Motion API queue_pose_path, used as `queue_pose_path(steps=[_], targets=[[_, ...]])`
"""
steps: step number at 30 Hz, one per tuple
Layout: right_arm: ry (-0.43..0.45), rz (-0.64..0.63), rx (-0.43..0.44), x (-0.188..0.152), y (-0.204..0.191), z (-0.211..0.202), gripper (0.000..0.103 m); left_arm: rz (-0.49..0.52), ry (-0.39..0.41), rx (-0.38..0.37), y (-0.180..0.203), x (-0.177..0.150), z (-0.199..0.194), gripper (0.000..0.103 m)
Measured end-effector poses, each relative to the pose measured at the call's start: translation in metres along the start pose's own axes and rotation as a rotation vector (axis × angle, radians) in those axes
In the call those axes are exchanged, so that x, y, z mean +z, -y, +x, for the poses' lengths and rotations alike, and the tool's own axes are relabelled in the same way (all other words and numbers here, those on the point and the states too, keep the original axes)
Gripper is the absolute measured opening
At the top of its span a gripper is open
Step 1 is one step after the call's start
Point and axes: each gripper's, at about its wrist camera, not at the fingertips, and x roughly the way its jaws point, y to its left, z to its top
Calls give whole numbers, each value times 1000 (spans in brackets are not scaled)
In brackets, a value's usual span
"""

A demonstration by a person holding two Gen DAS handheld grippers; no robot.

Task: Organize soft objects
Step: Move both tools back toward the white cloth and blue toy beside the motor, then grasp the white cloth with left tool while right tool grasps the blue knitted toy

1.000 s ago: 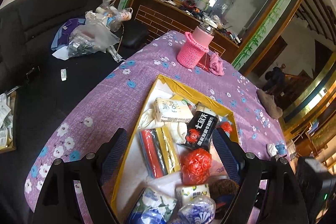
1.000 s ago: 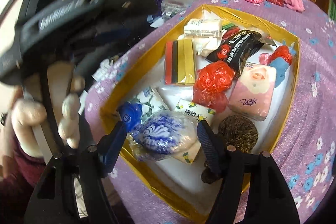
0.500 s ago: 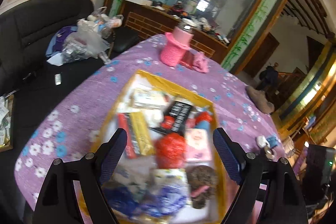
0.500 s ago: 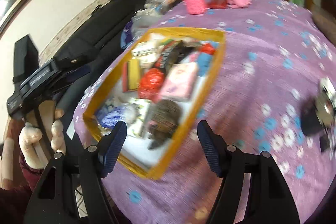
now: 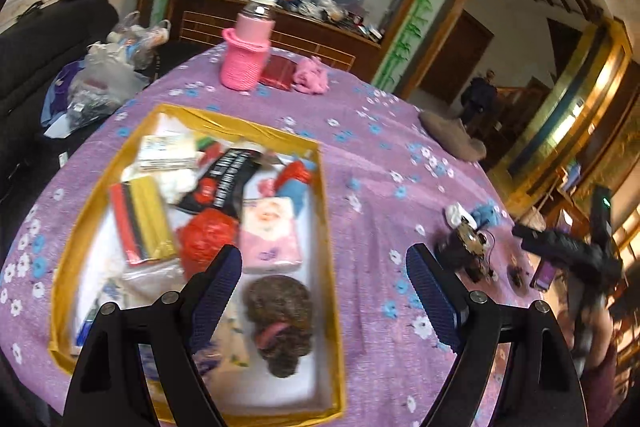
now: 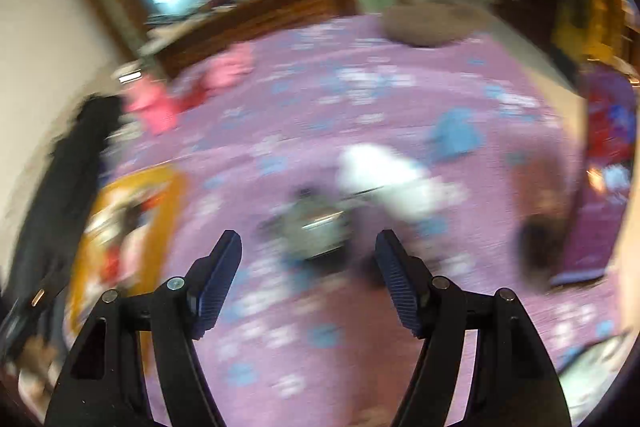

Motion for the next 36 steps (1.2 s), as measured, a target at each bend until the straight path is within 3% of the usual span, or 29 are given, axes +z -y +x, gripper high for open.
queue_pose_path(steps=[5,9,11,15,20,36], targets=[[-72,136,-68,25,51,30,69,96,-6,86,27,-1,16,85],[-122,136,-135,30,58,51,69,158,13,183,45,-1,23,85],[-171,144,-127,34,59,67,69,181,23,221,52,-3,26,85],[-272,201,-29,46,66,96,69,231,46,300,62,-7,31,85],[-368,256,66,45,69,119,71,260,44,331,62,-10,42,85],[-494,144,124,64,20,153,74,249,13,356,45,-3,56,86]])
